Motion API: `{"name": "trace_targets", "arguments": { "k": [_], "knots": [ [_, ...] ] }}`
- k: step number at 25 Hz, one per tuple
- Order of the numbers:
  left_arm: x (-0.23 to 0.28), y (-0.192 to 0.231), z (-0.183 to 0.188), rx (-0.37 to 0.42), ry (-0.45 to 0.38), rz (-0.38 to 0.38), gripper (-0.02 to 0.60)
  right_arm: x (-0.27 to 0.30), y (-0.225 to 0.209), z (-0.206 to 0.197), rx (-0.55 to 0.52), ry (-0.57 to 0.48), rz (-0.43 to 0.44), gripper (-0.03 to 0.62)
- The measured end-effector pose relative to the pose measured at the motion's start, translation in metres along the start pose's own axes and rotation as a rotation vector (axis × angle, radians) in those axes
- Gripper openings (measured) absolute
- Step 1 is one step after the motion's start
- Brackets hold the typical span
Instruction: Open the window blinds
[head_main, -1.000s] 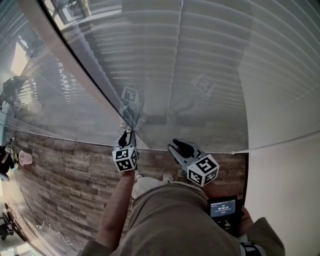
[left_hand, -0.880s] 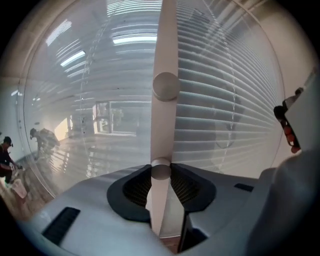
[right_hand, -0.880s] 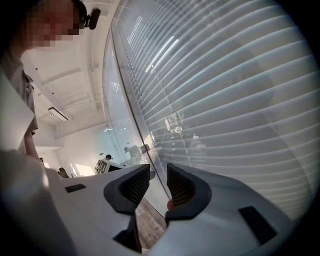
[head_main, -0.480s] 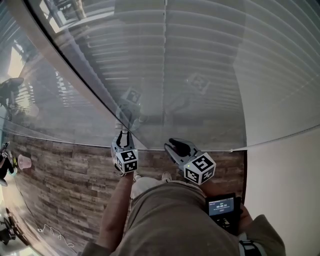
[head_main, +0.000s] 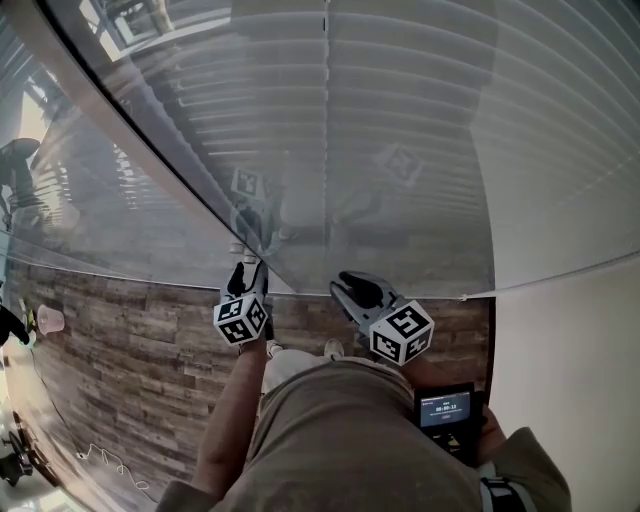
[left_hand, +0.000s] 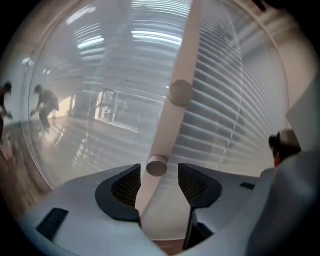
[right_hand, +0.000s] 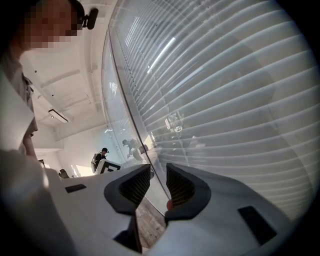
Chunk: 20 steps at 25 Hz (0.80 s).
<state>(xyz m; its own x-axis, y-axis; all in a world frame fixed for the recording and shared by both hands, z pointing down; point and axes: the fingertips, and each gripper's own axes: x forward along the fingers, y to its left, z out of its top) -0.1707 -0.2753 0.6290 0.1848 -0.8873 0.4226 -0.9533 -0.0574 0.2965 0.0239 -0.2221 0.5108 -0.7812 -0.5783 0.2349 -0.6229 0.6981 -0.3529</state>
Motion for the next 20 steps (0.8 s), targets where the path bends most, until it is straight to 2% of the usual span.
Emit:
{"name": "trace_targets", "arguments": {
  "k": [2, 4, 6, 9, 12, 16, 20],
  "knots": [
    [-0.003, 0.006, 0.009, -0.209, -0.065, -0.054, 0.229, -0.001, -0.001, 0.000, 0.003, 0.003, -0.002, 0.106],
    [-0.006, 0.014, 0.014, -0.337, -0.117, -0.073, 0.229, -0.002, -0.002, 0.000, 0.005, 0.002, -0.003, 0.101],
    [-0.004, 0.017, 0.012, -0.401, -0.139, -0.086, 0.225, -0.002, -0.003, 0.000, 0.003, -0.003, -0.005, 0.098],
    [-0.002, 0.022, 0.002, -0.464, -0.131, -0.082, 0.177, -0.002, -0.005, 0.001, 0.002, -0.010, -0.010, 0.098],
    [-0.002, 0.018, 0.003, -0.469, -0.134, -0.080, 0.135, -0.002, -0.006, 0.001, 0.005, -0.008, -0.011, 0.095],
    [-0.001, 0.009, 0.005, -0.388, -0.127, -0.068, 0.133, -0.005, -0.005, -0.003, 0.007, 0.003, -0.001, 0.095],
    [0.003, 0.003, 0.005, -0.275, -0.116, -0.043, 0.133, -0.005, -0.005, -0.006, 0.004, 0.010, 0.009, 0.095]
  ]
}}
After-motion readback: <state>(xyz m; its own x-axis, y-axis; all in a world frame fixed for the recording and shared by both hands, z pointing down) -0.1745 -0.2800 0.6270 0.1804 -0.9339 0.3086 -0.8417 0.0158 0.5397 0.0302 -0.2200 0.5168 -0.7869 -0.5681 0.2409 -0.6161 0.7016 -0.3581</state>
